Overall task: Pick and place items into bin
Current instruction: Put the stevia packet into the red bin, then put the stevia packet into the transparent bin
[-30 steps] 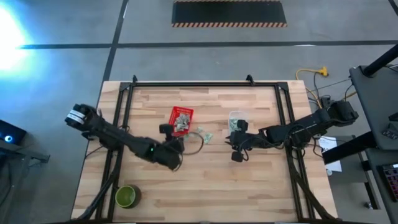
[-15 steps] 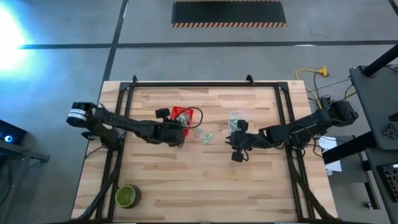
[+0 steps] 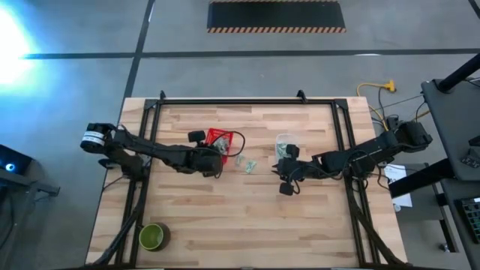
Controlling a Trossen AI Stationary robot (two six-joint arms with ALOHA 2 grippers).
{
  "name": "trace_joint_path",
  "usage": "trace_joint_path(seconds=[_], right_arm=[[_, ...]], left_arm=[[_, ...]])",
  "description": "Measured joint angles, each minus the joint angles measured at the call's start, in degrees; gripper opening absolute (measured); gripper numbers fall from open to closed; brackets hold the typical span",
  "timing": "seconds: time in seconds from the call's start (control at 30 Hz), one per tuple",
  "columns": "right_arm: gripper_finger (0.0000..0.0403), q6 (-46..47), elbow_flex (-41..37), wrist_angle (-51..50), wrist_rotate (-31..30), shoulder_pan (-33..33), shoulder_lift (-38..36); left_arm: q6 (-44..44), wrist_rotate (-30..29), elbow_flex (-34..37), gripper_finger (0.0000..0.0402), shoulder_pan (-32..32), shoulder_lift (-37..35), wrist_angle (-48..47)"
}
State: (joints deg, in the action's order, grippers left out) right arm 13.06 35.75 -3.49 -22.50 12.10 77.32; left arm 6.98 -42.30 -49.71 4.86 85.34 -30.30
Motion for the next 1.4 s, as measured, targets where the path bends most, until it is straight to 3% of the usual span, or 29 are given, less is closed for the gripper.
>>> trace_joint_path(seconds=[0.23, 0.43, 0.7, 1.1, 1.4], right_arm=[[0.0077, 0.0, -0.11, 0.01, 0.0, 0.0, 0.0], [0.007, -1.55, -1.74, 6.35, 0.01, 0.0, 0.0], [0.0081, -5.2, -7.04, 21.45, 0.53, 0.0, 0.02], [0.0166, -7.57, -5.42, 29.4, 3.09, -0.52, 9.16], [0.0217, -11.55, 2.77, 29.18, 3.03, -4.44, 21.05]], left_arm=[[0.06, -0.1, -0.1, 0.0082, 0.0, 0.0, -0.19], [0.07, 0.82, -2.25, 0.0093, 1.02, -0.84, -0.25], [1.0, 11.72, -4.69, 0.0093, 7.36, -6.11, 0.31], [3.13, 12.27, -3.13, 0.0093, 25.05, -6.8, 5.77], [3.13, 11.91, -3.13, 0.0093, 30.49, -7.36, 5.76]])
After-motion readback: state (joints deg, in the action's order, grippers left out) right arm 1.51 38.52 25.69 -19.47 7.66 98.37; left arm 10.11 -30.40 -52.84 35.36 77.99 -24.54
